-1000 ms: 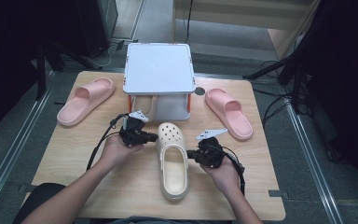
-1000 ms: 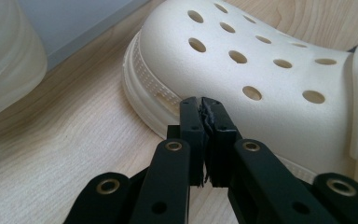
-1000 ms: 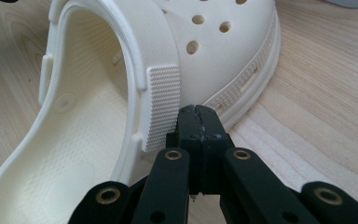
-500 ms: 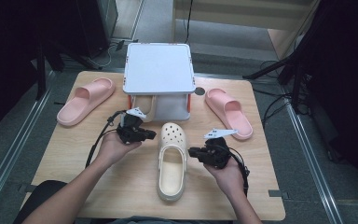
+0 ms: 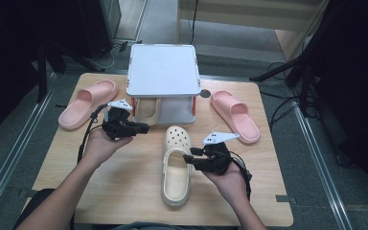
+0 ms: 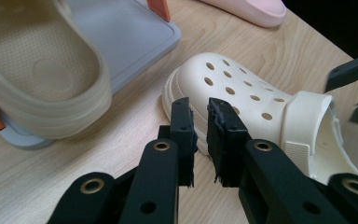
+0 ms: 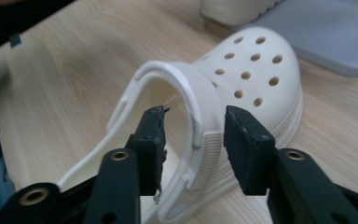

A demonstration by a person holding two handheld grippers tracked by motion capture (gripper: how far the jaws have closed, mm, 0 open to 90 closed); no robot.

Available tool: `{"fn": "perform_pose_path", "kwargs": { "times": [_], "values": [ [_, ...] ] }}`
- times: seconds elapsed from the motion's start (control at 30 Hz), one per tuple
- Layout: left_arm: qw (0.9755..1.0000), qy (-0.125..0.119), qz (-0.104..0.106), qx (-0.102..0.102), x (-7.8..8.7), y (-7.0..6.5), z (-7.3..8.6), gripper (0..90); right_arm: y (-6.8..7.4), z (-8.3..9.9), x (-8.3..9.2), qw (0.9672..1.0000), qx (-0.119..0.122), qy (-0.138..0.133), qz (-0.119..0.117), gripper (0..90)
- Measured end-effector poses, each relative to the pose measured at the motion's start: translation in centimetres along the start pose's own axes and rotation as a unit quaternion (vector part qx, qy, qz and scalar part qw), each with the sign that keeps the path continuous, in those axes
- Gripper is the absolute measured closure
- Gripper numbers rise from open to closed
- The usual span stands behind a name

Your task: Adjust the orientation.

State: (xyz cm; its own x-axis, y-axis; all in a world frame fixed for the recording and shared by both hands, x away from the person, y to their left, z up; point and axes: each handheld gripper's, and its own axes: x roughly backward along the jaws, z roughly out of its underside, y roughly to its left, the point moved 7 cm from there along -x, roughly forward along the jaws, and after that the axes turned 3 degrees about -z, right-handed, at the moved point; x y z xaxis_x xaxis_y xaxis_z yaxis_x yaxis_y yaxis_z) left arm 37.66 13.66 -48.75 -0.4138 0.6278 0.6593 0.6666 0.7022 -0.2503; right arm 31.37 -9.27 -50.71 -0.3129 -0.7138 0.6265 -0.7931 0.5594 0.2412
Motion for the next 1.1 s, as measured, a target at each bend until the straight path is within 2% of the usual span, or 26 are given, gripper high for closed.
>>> {"fn": "perform_pose_path", "kwargs": {
  "times": [0.1,0.2,0.27,0.57,0.7,0.83,1.03,1.1],
  "values": [
    [1.0000,-0.004,0.002,0.004,0.6,0.1,-0.2,79.3,-0.3,0.3,-0.9,0.9999,-0.001,0.015,-0.001,55.6],
    [1.0000,0.000,0.003,0.000,1.1,-0.1,-0.4,79.3,-0.3,0.5,-1.6,0.9996,0.003,0.026,-0.006,55.3],
    [1.0000,0.002,0.005,0.000,1.5,-0.2,-0.7,79.2,-0.4,0.5,-2.0,0.9995,0.011,0.029,0.002,54.6],
    [0.9999,-0.011,0.000,-0.006,3.3,0.5,-3.3,79.1,-1.3,0.7,-2.5,0.9993,-0.009,0.035,0.009,51.3],
    [0.9998,-0.015,-0.005,-0.012,4.1,1.1,-5.5,79.2,-1.4,0.9,-2.8,0.9990,-0.017,0.036,0.018,48.3],
    [0.9994,-0.030,-0.009,-0.012,4.9,1.9,-7.4,81.1,-1.5,0.9,-2.9,0.9990,-0.024,0.035,0.014,47.0],
    [0.9993,-0.026,-0.028,-0.001,4.5,4.0,-8.6,82.3,-1.5,0.9,-2.9,0.9989,-0.024,0.034,0.020,47.6],
    [0.9988,-0.033,-0.037,0.004,4.4,4.8,-8.8,82.4,-1.5,1.0,-2.9,0.9990,-0.024,0.031,0.020,47.7]
  ]
}}
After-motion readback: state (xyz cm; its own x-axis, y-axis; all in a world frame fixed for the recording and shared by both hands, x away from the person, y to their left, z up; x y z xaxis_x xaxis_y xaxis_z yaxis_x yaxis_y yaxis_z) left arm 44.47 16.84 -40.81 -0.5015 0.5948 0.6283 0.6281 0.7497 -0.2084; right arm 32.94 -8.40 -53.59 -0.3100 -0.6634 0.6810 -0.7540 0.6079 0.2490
